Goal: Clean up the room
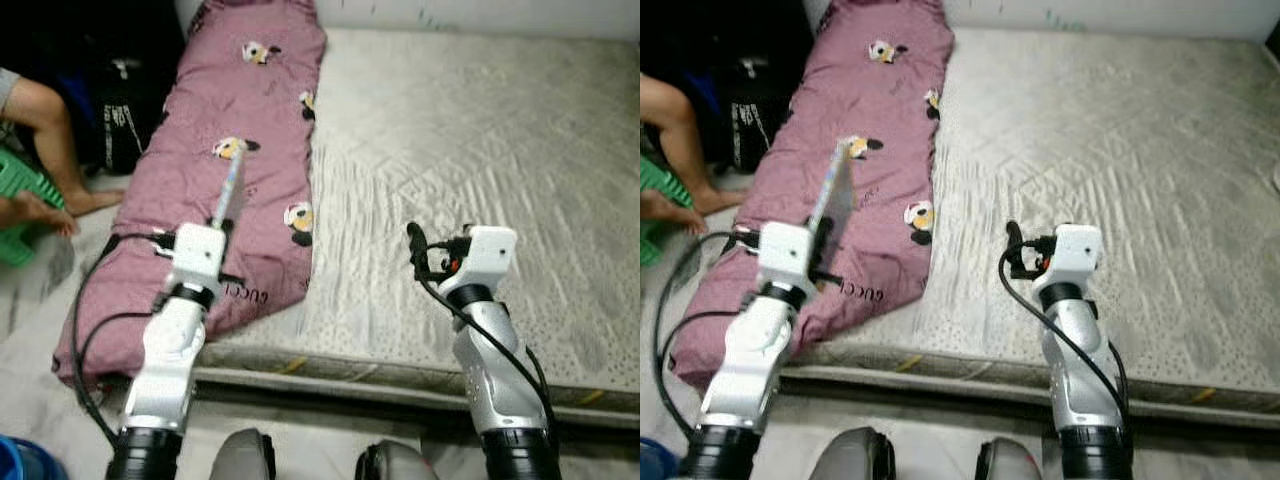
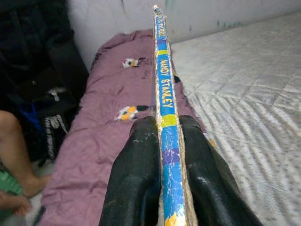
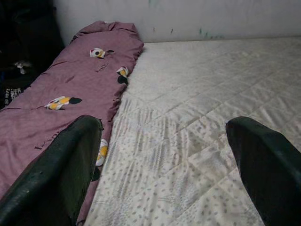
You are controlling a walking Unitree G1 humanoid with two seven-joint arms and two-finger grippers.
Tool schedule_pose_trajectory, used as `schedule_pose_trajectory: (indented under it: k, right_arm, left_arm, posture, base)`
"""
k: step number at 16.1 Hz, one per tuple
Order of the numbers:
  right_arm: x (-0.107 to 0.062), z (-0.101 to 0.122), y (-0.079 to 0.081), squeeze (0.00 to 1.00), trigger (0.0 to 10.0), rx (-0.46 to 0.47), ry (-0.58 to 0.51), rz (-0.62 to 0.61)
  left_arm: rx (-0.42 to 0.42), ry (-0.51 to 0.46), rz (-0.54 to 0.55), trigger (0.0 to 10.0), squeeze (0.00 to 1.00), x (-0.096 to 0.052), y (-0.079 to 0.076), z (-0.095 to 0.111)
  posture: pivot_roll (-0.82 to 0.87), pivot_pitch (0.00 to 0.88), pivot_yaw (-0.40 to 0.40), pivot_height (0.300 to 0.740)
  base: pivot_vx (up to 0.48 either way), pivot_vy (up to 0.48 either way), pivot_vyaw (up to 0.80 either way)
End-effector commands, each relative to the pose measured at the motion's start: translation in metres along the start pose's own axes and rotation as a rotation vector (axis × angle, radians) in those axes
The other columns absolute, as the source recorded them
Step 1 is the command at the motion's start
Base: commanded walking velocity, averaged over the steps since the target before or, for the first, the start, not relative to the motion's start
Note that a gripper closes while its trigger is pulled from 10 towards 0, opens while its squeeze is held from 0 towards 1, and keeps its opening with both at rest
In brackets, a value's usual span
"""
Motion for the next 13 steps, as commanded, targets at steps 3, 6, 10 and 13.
schedule_pose_trajectory:
  k: [3,6,10,13]
  right_arm:
    - [-0.0014,-0.0036,-0.0023,0.00,10.0,0.000,0.011,-0.005]
    - [-0.0021,-0.0026,-0.0022,0.00,10.0,0.023,0.010,-0.004]
    - [-0.0038,-0.0077,-0.0046,0.00,10.0,0.016,0.030,-0.011]
    - [-0.0043,-0.0069,-0.0051,0.00,10.0,0.012,0.028,-0.011]
  left_arm:
    - [-0.004,-0.036,-0.015,10.0,0.00,0.0028,-0.0054,0.0117]
    - [-0.008,-0.033,-0.012,10.0,0.00,0.0026,-0.0045,0.0106]
    - [-0.026,-0.038,-0.010,10.0,0.00,0.0058,-0.0070,0.0132]
    - [-0.035,-0.040,-0.021,10.0,0.00,0.0051,-0.0108,0.0142]
  posture:
    - [-0.03,0.040,0.007,0.740]
    - [-0.04,0.046,0.005,0.740]
    - [-0.04,0.052,0.003,0.740]
    - [-0.05,0.058,0.003,0.740]
  base:
    - [0.000,0.000,0.00]
    - [0.000,0.000,0.00]
    - [0.000,0.000,0.00]
    - [0.000,-0.089,-0.13]
Point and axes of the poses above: a point about 5 cm out from each wrist's last joint towards the gripper, its own x axis pointing out of the wrist towards the gripper, its own z axis along the axis of the wrist's last joint, y = z × x, the point moved 6 cm from there along x, pointing out of the wrist towards the gripper
